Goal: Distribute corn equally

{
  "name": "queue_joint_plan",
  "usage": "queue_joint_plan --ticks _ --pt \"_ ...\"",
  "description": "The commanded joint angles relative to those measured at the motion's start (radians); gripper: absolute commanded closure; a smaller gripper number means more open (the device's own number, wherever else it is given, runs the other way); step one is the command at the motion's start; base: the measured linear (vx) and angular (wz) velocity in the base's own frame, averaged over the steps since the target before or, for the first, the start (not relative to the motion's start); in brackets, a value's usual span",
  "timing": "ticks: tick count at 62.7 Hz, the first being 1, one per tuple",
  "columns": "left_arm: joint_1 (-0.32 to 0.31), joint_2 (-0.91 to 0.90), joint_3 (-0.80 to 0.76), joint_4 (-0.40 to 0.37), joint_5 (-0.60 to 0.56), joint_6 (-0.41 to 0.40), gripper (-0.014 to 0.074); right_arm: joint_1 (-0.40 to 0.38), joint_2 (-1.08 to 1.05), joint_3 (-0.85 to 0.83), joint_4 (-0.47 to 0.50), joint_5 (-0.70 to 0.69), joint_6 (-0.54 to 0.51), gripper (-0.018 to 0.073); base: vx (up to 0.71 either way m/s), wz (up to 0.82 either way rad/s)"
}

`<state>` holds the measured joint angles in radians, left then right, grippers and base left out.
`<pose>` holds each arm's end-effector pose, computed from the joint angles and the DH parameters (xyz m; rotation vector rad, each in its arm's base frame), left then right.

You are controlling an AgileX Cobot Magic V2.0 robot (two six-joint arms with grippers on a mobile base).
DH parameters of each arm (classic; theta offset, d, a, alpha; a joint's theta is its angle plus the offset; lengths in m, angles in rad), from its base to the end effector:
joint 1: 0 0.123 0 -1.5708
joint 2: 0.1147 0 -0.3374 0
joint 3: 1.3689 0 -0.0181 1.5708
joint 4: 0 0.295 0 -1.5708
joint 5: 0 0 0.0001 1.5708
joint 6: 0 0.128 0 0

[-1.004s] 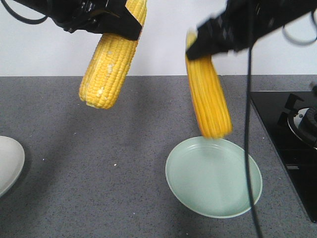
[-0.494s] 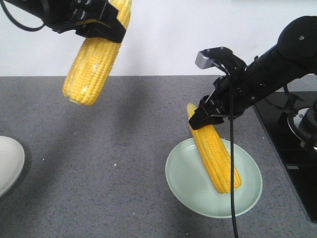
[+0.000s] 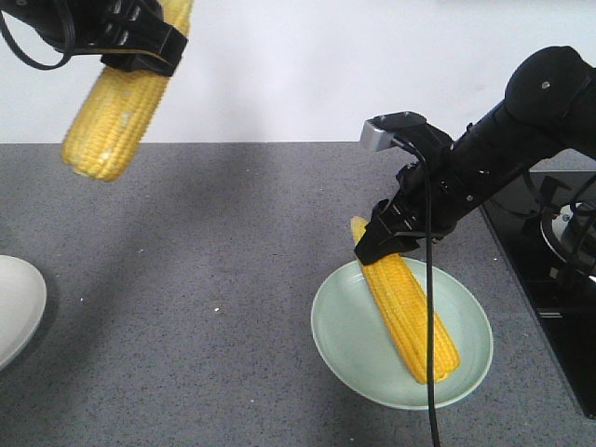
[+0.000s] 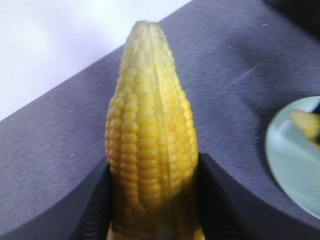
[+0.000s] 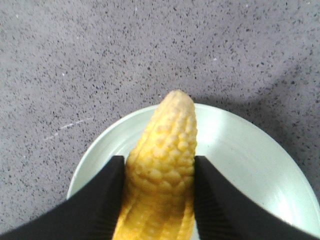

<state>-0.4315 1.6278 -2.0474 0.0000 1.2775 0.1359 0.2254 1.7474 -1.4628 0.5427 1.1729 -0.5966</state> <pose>0.3620 -0.1667 0.5252 0.6567 2.2524 -0.1461 0.3942 0.1529 0.2973 -0.8972 2.6265 0.6754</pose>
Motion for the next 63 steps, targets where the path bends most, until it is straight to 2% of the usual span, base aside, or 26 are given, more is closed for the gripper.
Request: queue_joint_plan --ticks 1,9,27,31,36,49,63 --pt "-0.003 -0.035 -0.023 0.085 -0.026 -0.046 0.0603 -0.003 -0.042 -0.023 0.021 0.001 -0.008 0.0167 0.00 0.00" --pt "-0.002 -0.035 -0.023 0.165 -0.026 -0.080 0.0603 -0.003 -0.042 -0.023 0.009 0.005 -0.005 0.0120 0.00 0.00" --pt "0.001 -0.035 -0.023 0.260 -0.026 -0.112 0.0603 -0.006 -0.051 -0.023 0.001 -0.005 0.003 0.0142 0.00 0.00" --pt "0.004 -0.031 -0.023 0.298 -0.026 -0.115 0.0603 -0.006 -0.069 -0.023 0.005 -0.014 0.003 0.0181 0.00 0.00" --pt "0.024 -0.031 -0.021 0.305 -0.026 -0.122 0.0603 -0.006 -0.103 -0.023 0.009 -0.036 0.000 0.0256 0.00 0.00" --pt "0.134 -0.031 0.064 0.305 -0.026 -0.152 0.0603 -0.006 -0.271 -0.023 0.005 -0.139 -0.012 0.0575 0.00 0.00" --pt "0.272 -0.031 0.296 0.305 -0.027 -0.153 0.0603 -0.006 -0.418 -0.023 -0.030 -0.150 -0.012 0.0568 0.00 0.00"
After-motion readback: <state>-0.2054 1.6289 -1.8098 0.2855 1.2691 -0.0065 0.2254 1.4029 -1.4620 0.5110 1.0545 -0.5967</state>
